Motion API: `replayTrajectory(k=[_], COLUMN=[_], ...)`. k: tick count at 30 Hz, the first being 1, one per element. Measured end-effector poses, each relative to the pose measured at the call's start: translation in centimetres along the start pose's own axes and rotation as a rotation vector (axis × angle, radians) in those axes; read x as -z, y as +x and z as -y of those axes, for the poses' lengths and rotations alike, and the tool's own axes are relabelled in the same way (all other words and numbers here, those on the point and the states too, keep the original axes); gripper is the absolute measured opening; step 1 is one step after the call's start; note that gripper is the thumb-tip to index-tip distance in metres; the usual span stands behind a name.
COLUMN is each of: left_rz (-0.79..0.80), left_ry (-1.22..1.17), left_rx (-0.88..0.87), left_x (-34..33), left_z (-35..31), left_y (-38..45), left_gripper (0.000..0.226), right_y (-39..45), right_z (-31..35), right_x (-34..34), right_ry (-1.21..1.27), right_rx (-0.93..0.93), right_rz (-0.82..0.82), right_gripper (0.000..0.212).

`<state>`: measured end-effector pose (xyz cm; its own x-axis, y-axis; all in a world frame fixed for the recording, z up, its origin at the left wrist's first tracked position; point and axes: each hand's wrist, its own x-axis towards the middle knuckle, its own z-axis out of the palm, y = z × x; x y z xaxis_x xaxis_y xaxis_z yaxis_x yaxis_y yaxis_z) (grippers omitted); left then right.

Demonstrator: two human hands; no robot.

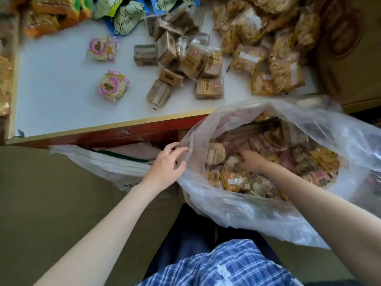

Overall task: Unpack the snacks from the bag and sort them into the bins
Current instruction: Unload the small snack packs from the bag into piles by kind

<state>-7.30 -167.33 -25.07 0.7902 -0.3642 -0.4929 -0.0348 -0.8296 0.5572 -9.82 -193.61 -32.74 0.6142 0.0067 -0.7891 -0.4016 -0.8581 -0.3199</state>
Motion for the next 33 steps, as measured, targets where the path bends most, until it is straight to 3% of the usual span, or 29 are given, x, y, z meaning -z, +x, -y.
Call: replayTrajectory(k=[2, 4, 12, 16, 20, 24, 27, 33], left_rz=[0.004, 0.009, 0.018, 0.0, -0.047, -0.126, -0.167, -0.202], left_ry=[0.023, 0.039, 0.012, 0.013, -0.024, -0.059, -0.096, -0.15], left_rx=[0.01, 0.024, 0.043, 0.042, 0.031, 0.039, 0.109, 0.223], left_x=[0.2, 0.1, -1.2, -1.3, -0.9, 0.3, 1.4, 3.0], left_z=[0.1, 0.2, -0.5, -1.0, -1.3, -0.5, 1.3, 5.8], left_y=[-0.1, -0.3, -0.3, -0.1, -0.3, -1.1, -1.9, -3.9], left_gripper=[0.04, 0.04, 0.041, 0.043, 0.041, 0.041, 0.04, 0.04], right_y=[1.0, 1.4, -4.7, -8.9, -10.8, -9.4, -7.8, -4.2], right_z=[0.6, 0.8, -1.0, 0.0, 2.8, 6.6, 10.5, 20.3], right_x=[-1.1, -1.5, 4.3, 8.6, 11.3, 12.0, 11.8, 11.7], right_ry=[-0.047, -0.047, 0.049, 0.342, 0.451, 0.228, 0.153, 0.23], right_rx=[-0.033, -0.018, 0.3, 0.488, 0.602, 0.709, 0.813, 0.691], right_rz=[-0.001, -0.049, -0.351, -0.275, -0.276, -0.441, -0.446, -0.534], right_gripper=[0.066, 0.055, 0.034, 0.027, 0.023, 0.008, 0.019, 0.02])
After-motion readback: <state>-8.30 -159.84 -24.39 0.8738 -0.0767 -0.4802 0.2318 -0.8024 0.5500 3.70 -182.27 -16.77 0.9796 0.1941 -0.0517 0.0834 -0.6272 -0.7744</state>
